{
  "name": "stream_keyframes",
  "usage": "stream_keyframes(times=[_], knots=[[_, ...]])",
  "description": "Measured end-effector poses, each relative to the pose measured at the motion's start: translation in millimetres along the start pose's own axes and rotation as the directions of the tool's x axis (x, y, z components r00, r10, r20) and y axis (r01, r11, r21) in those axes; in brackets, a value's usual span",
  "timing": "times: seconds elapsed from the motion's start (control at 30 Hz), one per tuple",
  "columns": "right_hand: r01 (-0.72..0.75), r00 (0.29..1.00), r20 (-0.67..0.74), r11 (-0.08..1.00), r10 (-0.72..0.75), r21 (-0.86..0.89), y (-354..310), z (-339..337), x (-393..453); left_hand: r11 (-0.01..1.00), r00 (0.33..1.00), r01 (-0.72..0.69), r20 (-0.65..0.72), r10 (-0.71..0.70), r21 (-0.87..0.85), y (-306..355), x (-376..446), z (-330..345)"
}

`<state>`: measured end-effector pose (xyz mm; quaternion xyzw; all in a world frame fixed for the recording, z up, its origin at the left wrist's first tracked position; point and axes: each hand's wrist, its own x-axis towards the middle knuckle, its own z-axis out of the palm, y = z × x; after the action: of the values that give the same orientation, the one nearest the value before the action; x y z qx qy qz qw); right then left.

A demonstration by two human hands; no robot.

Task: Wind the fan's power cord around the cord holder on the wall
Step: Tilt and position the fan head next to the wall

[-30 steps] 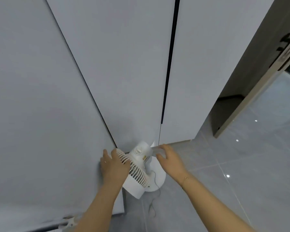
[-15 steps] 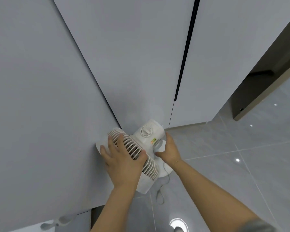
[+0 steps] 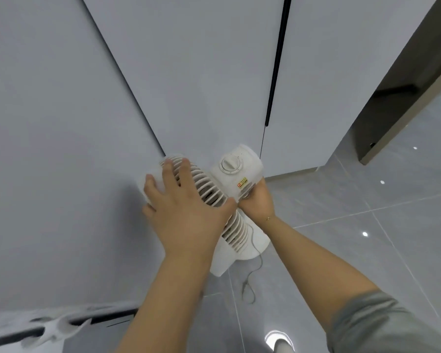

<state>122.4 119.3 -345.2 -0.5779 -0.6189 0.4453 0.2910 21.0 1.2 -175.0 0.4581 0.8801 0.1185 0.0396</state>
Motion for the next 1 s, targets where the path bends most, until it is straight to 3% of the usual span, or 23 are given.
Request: stream_keyframes(times=[0.2, 0.67, 1.0], knots=[[0.07, 0.984, -0.165, 0.997, -0.072, -0.018, 24, -17, -48, 0.989, 0.992, -0.121, -0.036, 0.118, -0.084, -5, -47, 1], [0.163, 0.934, -0.309, 0.983, -0.181, -0.083, 87, -27, -252, 0.943, 0.965, -0.261, -0.087, 0.248, -0.207, -83, -259, -7], [0.222, 0.938, -0.24, 0.966, -0.248, -0.131, 72, 25, -358, 0.945, 0.968, -0.228, -0.156, 0.195, -0.234, -185, -335, -20]])
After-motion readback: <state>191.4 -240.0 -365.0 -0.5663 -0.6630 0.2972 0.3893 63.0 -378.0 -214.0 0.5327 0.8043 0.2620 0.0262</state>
